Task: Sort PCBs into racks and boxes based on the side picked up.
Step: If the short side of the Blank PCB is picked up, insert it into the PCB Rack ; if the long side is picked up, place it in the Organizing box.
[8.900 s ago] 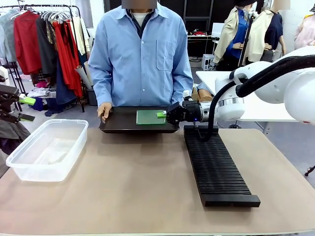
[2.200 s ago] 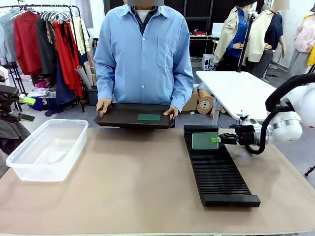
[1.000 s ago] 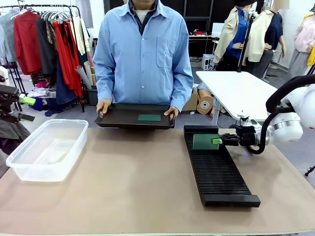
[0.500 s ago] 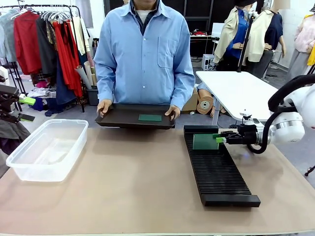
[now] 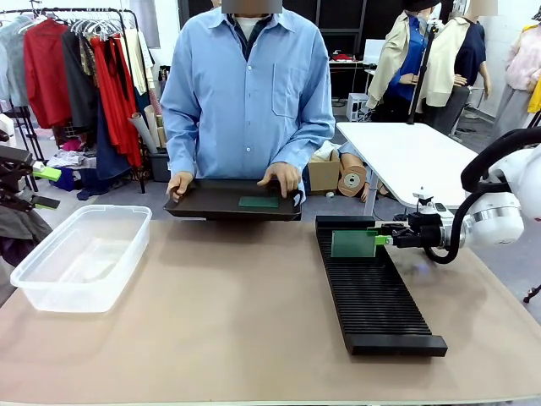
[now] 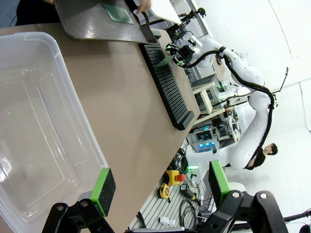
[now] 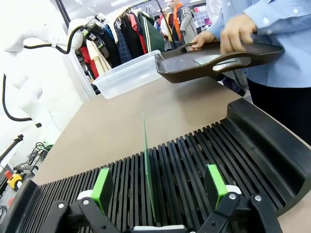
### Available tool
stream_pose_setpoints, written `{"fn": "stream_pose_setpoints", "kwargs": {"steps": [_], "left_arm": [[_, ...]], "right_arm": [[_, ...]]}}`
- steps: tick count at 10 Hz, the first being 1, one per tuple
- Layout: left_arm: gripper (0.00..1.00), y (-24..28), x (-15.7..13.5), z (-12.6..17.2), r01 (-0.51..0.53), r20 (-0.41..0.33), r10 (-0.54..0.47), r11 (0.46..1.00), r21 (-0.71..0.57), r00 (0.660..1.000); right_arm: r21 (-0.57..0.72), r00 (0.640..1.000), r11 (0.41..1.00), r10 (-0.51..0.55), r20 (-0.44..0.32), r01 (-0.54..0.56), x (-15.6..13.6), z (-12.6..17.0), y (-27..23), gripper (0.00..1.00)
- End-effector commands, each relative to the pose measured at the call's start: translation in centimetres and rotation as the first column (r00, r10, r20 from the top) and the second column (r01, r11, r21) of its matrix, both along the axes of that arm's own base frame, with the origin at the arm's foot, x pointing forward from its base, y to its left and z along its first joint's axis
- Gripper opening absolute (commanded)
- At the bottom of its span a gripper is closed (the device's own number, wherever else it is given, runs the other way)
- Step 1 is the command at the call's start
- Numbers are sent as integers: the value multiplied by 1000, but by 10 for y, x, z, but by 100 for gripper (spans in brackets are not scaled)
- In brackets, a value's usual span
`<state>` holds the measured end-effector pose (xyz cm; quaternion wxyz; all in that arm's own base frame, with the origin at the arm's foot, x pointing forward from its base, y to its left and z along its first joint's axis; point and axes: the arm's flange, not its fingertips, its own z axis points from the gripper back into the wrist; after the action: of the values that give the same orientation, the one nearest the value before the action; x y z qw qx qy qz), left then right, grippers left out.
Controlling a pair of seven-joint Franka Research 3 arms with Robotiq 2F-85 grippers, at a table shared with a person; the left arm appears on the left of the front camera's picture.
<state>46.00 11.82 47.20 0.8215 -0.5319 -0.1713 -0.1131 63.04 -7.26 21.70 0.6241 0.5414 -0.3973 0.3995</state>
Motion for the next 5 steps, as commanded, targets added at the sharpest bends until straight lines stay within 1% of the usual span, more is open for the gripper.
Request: {"fn": "stream_pose_setpoints", "kwargs": {"steps": [1,5], "left_arm": [[100,-1,-1,1,0,2,0,1000,7,1000],[100,-1,-1,1,0,2,0,1000,7,1000]], "right_arm": [[-1,1000,1000,2,1,-2,0,1,0,100],[-1,1000,1000,2,1,-2,0,1,0,100]]}}
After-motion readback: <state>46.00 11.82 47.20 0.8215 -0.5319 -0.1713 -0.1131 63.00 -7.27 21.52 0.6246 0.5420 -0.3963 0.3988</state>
